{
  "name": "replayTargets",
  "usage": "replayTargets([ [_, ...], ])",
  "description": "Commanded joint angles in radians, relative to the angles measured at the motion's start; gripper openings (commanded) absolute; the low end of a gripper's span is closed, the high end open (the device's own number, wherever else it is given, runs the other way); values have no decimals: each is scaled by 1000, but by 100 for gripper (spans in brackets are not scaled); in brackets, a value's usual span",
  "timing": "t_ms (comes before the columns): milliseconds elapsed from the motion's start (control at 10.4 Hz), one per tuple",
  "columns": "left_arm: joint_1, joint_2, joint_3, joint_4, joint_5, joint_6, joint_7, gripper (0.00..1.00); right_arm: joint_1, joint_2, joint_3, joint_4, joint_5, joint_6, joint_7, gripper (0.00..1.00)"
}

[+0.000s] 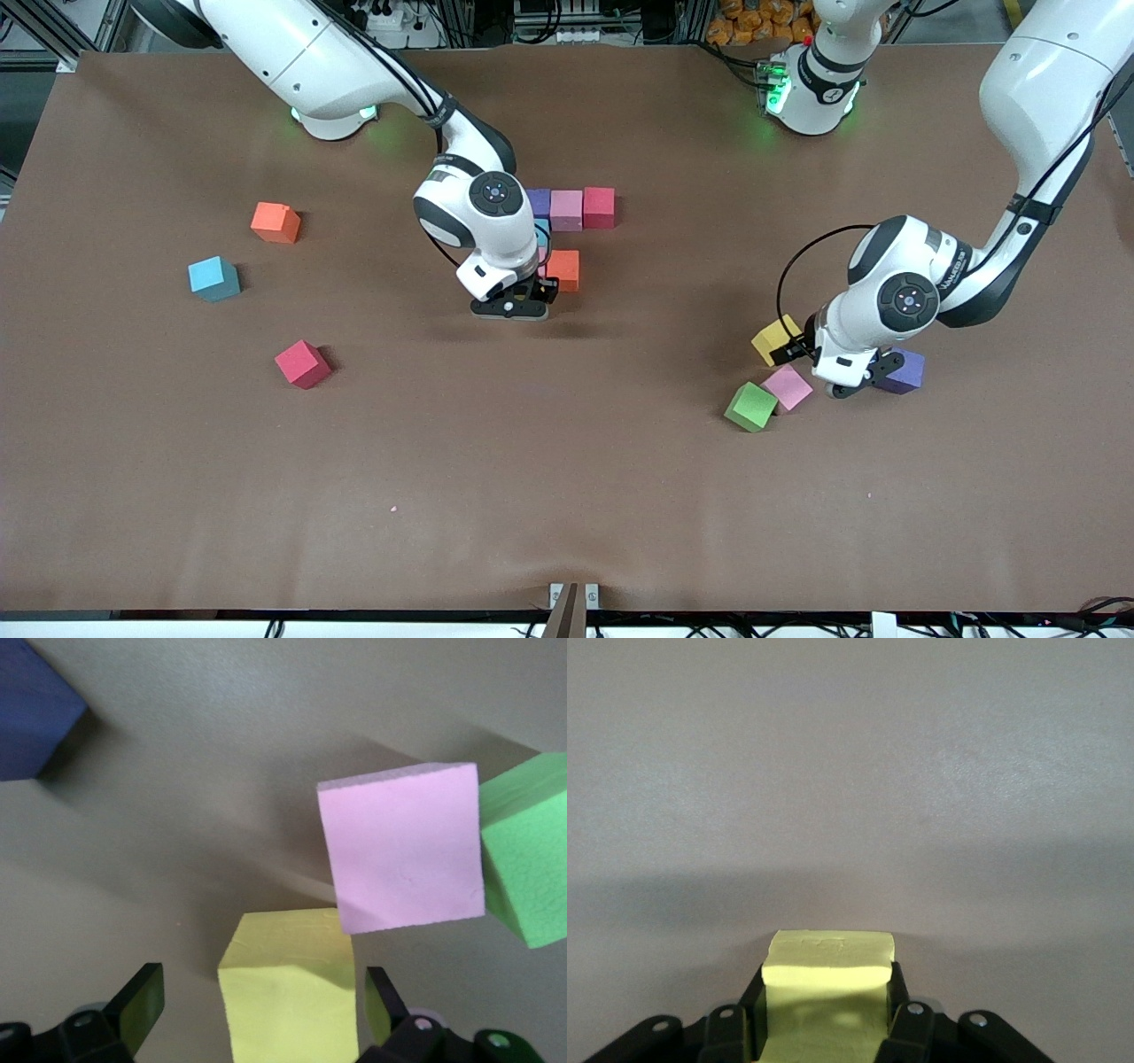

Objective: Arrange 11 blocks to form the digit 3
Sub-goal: 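Grasp the second yellow cube with the left gripper while the right gripper holds yellow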

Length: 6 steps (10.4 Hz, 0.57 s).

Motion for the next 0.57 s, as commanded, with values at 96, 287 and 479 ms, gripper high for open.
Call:
replayTargets([
  [96,-1,25,-11,-10,3,21,-61,100,6,-14,0,-36,-16,9,34,33],
  [287,-1,33,-11,-24,6,21,-66,100,8,-15,0,-34,-16,12,34,100],
  [479,-1,45,-10,-33,11,44,-66,100,5,-27,1,-31,-13,11,33,100],
])
